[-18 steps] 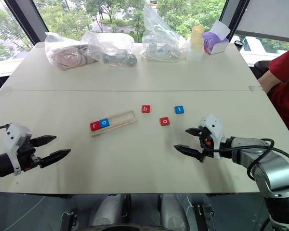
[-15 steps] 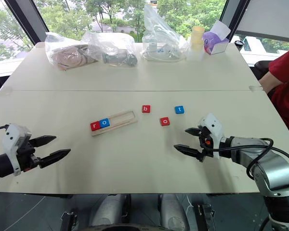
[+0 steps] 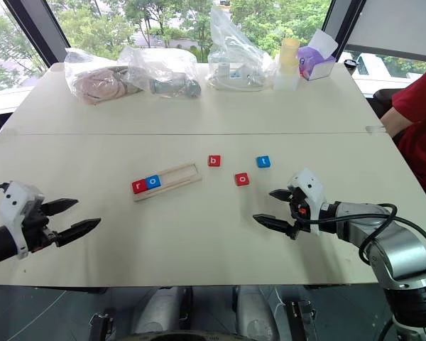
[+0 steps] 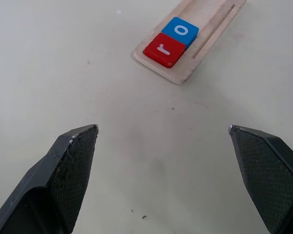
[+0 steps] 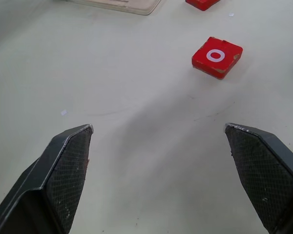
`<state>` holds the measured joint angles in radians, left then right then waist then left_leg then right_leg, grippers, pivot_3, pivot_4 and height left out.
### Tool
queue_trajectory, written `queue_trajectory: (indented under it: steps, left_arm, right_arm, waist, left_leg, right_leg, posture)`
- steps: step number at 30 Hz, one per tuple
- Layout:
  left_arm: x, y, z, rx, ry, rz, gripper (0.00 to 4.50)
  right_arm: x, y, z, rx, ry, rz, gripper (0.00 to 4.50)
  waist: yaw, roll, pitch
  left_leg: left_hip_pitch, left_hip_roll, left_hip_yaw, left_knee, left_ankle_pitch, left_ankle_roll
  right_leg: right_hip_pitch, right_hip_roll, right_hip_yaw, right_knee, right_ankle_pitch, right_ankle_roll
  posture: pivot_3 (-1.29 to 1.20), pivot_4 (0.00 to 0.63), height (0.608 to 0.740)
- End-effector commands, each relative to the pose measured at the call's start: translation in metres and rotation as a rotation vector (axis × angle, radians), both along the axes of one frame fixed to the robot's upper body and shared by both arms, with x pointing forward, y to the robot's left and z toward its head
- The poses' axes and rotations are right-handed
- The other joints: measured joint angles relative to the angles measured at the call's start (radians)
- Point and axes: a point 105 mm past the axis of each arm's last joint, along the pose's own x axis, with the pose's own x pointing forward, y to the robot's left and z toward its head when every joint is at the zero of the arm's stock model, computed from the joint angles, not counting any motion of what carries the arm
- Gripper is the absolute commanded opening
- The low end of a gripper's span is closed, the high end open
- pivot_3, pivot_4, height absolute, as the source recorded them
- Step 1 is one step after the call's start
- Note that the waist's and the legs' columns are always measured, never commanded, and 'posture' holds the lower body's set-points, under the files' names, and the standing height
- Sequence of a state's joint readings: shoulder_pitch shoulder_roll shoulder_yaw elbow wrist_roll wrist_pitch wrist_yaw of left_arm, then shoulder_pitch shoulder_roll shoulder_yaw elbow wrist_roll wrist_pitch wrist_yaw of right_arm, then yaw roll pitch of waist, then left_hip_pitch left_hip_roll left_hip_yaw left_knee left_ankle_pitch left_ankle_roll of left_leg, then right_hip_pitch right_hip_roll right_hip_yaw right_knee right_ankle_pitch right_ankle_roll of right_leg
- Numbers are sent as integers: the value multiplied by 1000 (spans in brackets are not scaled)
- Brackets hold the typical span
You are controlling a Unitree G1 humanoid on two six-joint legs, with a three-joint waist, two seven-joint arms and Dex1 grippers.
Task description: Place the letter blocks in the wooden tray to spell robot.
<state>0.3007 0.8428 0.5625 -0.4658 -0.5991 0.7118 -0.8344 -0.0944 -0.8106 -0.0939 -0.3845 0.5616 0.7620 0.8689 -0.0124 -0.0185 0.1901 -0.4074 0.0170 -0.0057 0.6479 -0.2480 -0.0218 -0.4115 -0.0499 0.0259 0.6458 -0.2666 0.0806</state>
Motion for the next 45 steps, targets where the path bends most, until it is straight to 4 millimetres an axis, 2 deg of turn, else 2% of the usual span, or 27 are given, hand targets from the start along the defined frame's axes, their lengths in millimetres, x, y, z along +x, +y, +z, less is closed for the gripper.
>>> queue_trajectory:
  steps: [1, 7, 10, 14, 18, 21, 28, 35, 41, 43, 45]
  left_arm:
    - [1, 0, 7, 8, -24, -12, 4500]
    - [5, 3, 6, 47, -31, -25, 4500]
    - [12, 1, 9, 75, -31, -85, 4500]
    - [27, -5, 9, 124, -37, -185, 4500]
    - [62, -24, 2, 199, -71, -336, 4500]
    - [80, -35, -2, 226, -81, -418, 4500]
    - [103, -52, -20, 226, -63, -517, 4500]
    - [111, -54, -46, 265, -35, -529, 4500]
    - [108, -54, -60, 230, 11, -536, 4500]
    - [108, -55, -59, 219, 8, -536, 3952]
    - [107, -55, -59, 216, 8, -542, 3221]
  right_arm:
    - [2, 1, 6, 3, -36, 2, 4457]
    - [12, 0, 9, 21, -27, -60, 4457]
    - [7, 28, 21, 96, -32, 13, 4457]
    - [-2, 63, 22, 99, -50, 108, 4457]
    - [-7, 100, 17, 124, -66, 171, 4457]
    - [-8, 111, 13, 128, -74, 175, 4457]
    - [-7, 118, 12, 123, -95, 155, 4457]
    - [-7, 115, 12, 120, -103, 123, 4457]
    - [-6, 115, 13, 127, -105, 112, 4457]
    - [-5, 114, 13, 127, -105, 109, 4500]
    - [-5, 113, 13, 126, -104, 107, 4500]
  waist:
    - [0, 0, 0]
    - [-2, 0, 0]
    - [-1, 0, 0]
    - [-1, 0, 0]
    - [5, 0, 0]
    - [1, 0, 0]
    - [-2, -1, 0]
    - [-1, -1, 0]
    - [0, 0, -2]
    - [0, 0, -4]
    - [0, 0, -4]
  left_leg:
    - [0, 0, 0, 0, 0, 0]
    - [0, 0, 0, 0, 0, 0]
    - [0, 0, 0, 0, 0, 0]
    - [-1, 0, 0, -1, 0, 0]
    - [-2, 0, 0, 0, 0, 0]
    - [-2, -1, 0, 0, 0, 0]
    - [-2, -1, 2, 0, 0, 0]
    - [-2, -1, 2, 0, 0, 1]
    - [2, -1, 1, 2, 0, 1]
    - [3, -1, 1, 2, 0, 1]
    - [3, -1, 0, 2, 0, 1]
  right_leg:
    - [0, 0, 0, 0, 0, 0]
    - [0, 0, 0, 0, 0, 0]
    - [0, 0, 0, 0, 0, 0]
    - [-1, 0, 0, 0, 0, 0]
    - [-2, 0, 0, 0, 0, 0]
    - [-1, 1, 0, 0, 0, 0]
    - [-3, 3, -1, 2, 2, 4]
    - [-3, 5, -1, 4, 2, 4]
    - [2, 4, -1, 3, 2, 3]
    - [3, 3, -1, 3, 1, 1]
    - [3, 3, -1, 3, 1, 1]
  posture:
    - [0, 150, 740]
    - [0, 150, 740]
    - [0, 150, 740]
    - [0, 150, 740]
    - [0, 150, 740]
    - [0, 150, 740]
    - [0, 150, 740]
    - [0, 150, 740]
    - [0, 150, 740]
    - [0, 150, 740]
    - [0, 150, 740]
